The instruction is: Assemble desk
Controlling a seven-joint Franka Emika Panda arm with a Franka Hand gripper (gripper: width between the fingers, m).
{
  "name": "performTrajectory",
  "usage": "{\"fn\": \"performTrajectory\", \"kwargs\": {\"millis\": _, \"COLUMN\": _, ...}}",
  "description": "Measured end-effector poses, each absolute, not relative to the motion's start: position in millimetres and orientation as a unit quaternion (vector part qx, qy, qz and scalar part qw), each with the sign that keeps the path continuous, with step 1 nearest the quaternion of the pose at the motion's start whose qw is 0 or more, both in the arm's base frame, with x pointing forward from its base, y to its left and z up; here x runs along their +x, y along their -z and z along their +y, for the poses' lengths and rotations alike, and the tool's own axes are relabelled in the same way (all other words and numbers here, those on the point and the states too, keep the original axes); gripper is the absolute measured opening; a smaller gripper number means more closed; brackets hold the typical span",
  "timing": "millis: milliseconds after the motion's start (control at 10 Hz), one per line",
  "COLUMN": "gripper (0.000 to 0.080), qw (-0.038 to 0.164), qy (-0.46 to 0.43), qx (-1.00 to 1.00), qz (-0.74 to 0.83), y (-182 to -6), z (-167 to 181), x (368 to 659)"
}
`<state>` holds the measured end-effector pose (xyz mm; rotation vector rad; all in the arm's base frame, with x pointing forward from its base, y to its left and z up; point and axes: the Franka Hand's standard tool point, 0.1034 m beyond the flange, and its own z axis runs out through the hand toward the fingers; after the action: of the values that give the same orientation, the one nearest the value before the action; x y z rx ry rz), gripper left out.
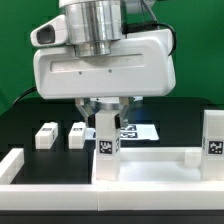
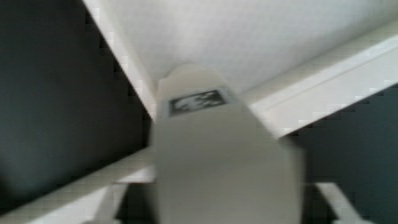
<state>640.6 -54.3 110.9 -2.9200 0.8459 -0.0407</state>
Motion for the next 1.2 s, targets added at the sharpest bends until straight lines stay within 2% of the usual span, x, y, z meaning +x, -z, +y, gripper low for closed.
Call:
{"fn": "performTrajectory", "kwargs": {"millis": 400, "gripper": 0.0292, "qw": 0.051, "qy": -0.008, "qx": -0.874, "qz": 0.483, "y": -110.3, "z": -55.8, "x": 637.9}}
{"fn": "performTrajectory", "kwargs": {"millis": 600, "gripper": 0.0291, "qw": 0.061, "qy": -0.029, "qx": -0.767, "qz": 0.638, "y": -110.3, "z": -53.9, "x": 637.4}}
{"fn": "performTrajectory", "kwargs": {"millis": 800, "gripper": 0.0291, "qw": 0.08, "qy": -0.039, "qx": -0.661, "qz": 0.745, "y": -109.4, "z": -58.3, "x": 636.3}}
{"fn": "performTrajectory", "kwargs": {"millis": 1100, "gripper": 0.0301, "qw": 0.08, "qy": -0.038, "qx": -0.663, "qz": 0.743, "y": -109.1, "z": -57.0, "x": 636.6}}
{"fn": "performTrajectory", "kwargs": {"millis": 1200, "gripper": 0.0471, "qw": 0.08, "qy": -0.035, "qx": -0.679, "qz": 0.729, "y": -109.2, "z": -56.9, "x": 636.8}}
